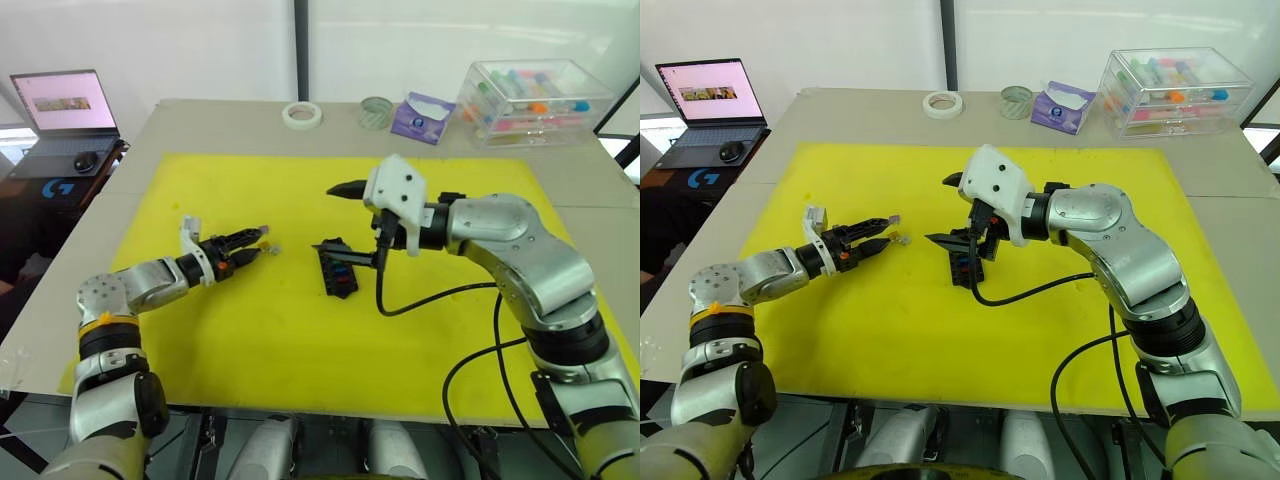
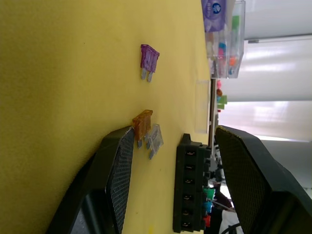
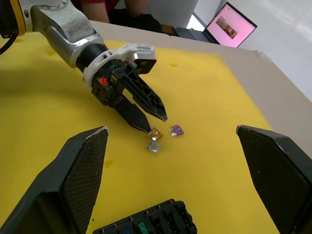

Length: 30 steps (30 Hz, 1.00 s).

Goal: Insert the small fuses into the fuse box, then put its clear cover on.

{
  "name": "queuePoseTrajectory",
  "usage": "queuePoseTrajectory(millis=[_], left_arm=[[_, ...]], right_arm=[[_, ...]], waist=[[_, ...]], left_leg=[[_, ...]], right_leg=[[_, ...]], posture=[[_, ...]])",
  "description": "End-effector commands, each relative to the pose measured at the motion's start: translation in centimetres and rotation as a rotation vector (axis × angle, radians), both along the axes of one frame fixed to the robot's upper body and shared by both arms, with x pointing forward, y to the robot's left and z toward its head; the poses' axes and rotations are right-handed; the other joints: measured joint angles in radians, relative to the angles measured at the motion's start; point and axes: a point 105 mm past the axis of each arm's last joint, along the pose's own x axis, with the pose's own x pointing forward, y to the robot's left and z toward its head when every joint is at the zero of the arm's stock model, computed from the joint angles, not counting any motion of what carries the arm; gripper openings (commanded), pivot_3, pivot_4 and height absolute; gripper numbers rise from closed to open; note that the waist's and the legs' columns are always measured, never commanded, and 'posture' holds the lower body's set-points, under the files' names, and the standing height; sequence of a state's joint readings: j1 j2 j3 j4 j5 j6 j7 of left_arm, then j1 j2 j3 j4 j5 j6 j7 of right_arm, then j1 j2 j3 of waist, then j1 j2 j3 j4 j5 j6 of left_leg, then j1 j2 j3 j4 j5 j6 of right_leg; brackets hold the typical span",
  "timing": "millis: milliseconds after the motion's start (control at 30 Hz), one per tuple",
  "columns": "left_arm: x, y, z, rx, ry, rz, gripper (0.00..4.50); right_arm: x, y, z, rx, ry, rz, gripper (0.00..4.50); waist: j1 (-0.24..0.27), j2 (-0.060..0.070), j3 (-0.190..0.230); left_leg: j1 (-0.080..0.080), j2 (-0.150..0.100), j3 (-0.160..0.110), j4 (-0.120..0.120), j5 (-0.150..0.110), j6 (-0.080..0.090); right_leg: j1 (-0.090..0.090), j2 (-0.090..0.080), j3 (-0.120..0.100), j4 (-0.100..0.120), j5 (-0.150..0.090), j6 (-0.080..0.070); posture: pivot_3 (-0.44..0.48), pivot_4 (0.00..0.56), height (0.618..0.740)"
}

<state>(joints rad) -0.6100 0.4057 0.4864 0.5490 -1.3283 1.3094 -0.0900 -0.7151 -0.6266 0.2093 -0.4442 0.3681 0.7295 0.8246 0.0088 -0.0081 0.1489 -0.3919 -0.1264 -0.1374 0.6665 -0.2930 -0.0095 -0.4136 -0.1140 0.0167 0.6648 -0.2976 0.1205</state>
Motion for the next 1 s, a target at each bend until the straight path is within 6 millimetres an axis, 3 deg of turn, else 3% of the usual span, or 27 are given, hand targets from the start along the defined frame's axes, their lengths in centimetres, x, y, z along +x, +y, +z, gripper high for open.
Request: queuePoseTrajectory(millis=[33, 433, 700, 1000], left_arm=[[-1.0, -0.9, -2.6, 0.018, 0.094, -0.037, 2.79], [-0.9, -1.8, -2.7, 0.029, 0.081, -0.045, 2.79], [-0.9, -0.8, -4.1, 0.057, 0.109, -0.009, 0.12], [-1.4, 0.3, -5.0, 0.060, 0.116, 0.010, 0.05]], right_arm=[[-0.5, 0.0, 1.4, 0.026, -0.056, 0.011, 4.50], [-0.5, 0.1, 1.5, 0.025, -0.060, 0.013, 4.50], [-0.4, 0.2, 1.5, 0.027, -0.057, 0.011, 4.50], [-0.4, 0.1, 1.4, 0.029, -0.055, 0.011, 4.50]], waist=[[0.000, 0.000, 0.000], [0.005, 0.000, -0.001], [0.002, 0.001, -0.002], [-0.005, 0.004, -0.004]], left_leg=[[0.000, 0.000, 0.000, 0.000, 0.000, 0.000], [0.000, -0.001, 0.000, 0.000, 0.000, 0.000], [0.000, 0.000, 0.000, 0.000, 0.000, 0.000], [0.001, 0.000, 0.000, -0.001, 0.000, 0.000]], right_leg=[[0.000, 0.000, 0.000, 0.000, 0.000, 0.000], [0.001, -0.001, 0.000, 0.000, 0.000, 0.000], [0.001, 0.000, 0.000, 0.000, 0.000, 0.000], [0.001, 0.000, 0.000, 0.000, 0.000, 0.000]], posture=[[0.000, 0.150, 0.740], [0.000, 0.150, 0.740], [0.000, 0.150, 0.740], [0.000, 0.150, 0.740]])
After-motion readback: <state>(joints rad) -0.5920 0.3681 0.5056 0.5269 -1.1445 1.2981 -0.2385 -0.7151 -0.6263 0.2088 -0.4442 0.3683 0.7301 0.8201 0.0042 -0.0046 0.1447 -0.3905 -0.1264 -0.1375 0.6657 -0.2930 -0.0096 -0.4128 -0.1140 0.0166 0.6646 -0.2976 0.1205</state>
